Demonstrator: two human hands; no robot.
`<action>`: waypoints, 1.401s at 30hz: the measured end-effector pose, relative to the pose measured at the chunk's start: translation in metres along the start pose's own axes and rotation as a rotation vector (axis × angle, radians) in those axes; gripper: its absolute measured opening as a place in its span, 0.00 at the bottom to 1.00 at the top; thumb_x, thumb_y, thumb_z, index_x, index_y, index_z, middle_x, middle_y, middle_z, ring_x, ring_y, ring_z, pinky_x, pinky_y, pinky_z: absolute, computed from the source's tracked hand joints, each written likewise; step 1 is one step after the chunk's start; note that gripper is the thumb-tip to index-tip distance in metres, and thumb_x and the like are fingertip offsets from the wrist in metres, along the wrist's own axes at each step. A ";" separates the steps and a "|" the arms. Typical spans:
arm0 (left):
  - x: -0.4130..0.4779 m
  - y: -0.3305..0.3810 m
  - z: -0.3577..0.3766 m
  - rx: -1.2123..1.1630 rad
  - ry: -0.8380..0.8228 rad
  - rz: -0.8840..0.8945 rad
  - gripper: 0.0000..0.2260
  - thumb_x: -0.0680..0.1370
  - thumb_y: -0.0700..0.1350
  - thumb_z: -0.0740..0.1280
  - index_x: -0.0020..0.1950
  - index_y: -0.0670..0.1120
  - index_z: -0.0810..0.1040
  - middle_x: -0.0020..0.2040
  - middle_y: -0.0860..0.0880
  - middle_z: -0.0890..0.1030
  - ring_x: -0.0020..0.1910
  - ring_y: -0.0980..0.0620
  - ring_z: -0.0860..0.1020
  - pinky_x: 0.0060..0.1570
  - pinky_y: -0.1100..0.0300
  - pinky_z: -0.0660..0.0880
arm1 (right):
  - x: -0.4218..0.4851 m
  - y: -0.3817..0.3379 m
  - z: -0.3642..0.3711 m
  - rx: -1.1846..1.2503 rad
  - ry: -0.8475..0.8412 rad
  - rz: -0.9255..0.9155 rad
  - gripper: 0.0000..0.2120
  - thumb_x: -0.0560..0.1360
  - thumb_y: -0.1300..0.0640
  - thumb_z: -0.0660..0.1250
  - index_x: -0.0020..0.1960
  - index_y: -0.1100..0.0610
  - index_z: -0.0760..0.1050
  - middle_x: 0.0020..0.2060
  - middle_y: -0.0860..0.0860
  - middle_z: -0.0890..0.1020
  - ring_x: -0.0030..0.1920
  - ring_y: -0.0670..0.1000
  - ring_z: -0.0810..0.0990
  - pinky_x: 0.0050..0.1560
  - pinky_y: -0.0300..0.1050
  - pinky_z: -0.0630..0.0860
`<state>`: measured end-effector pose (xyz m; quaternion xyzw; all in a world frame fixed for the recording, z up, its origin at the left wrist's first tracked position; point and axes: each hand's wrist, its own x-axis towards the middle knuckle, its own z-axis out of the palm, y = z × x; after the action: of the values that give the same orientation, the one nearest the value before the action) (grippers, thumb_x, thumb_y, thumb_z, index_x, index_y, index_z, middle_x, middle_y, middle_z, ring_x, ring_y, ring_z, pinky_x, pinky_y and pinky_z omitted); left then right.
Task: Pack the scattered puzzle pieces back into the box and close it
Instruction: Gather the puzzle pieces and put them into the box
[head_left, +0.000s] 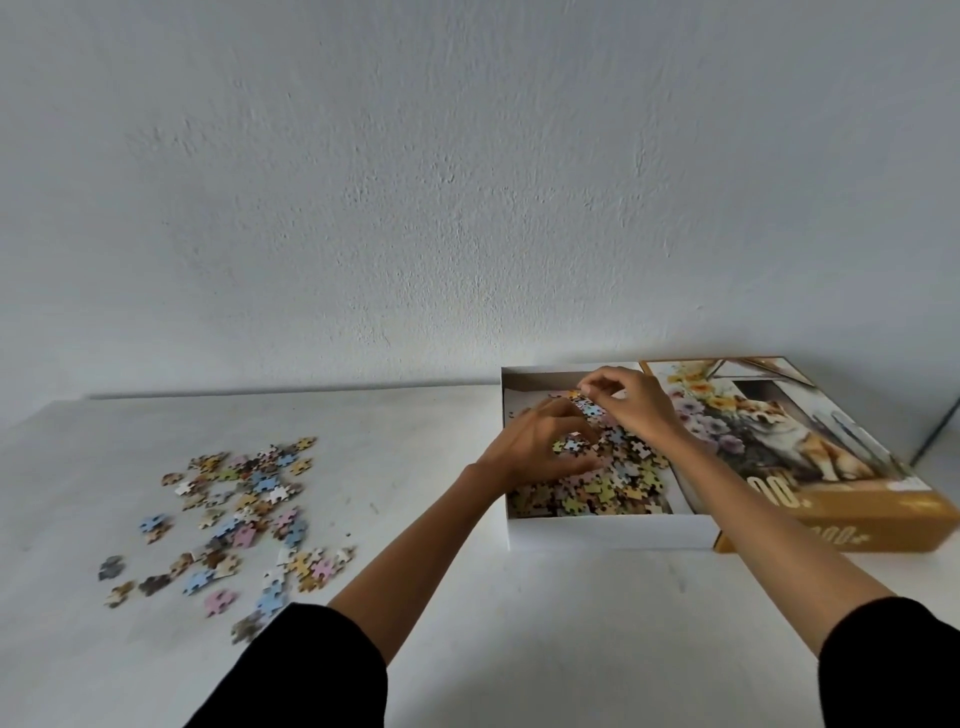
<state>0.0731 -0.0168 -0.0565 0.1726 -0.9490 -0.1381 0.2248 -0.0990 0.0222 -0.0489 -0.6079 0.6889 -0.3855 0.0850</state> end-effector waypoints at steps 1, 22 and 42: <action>-0.001 -0.001 -0.001 -0.015 0.005 -0.001 0.14 0.73 0.54 0.68 0.51 0.47 0.80 0.54 0.45 0.78 0.53 0.48 0.76 0.52 0.51 0.74 | 0.000 -0.001 0.001 0.009 0.005 -0.003 0.07 0.74 0.51 0.65 0.47 0.52 0.79 0.45 0.47 0.83 0.45 0.48 0.81 0.49 0.52 0.79; -0.184 -0.111 -0.136 -0.032 0.136 -0.168 0.10 0.76 0.51 0.63 0.52 0.50 0.79 0.52 0.50 0.79 0.50 0.56 0.77 0.51 0.56 0.76 | -0.019 -0.174 0.136 0.197 0.090 -0.078 0.06 0.73 0.60 0.65 0.48 0.54 0.79 0.39 0.49 0.81 0.44 0.51 0.80 0.44 0.41 0.71; -0.324 -0.169 -0.137 -0.027 0.006 -0.448 0.31 0.72 0.67 0.44 0.69 0.53 0.63 0.73 0.48 0.60 0.72 0.52 0.56 0.73 0.48 0.51 | -0.105 -0.260 0.296 -0.103 0.021 0.062 0.15 0.75 0.53 0.63 0.60 0.52 0.73 0.57 0.57 0.72 0.60 0.56 0.68 0.59 0.49 0.66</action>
<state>0.4544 -0.0687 -0.1189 0.3762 -0.8845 -0.1968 0.1936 0.3010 0.0000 -0.1240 -0.5859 0.7271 -0.3529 0.0584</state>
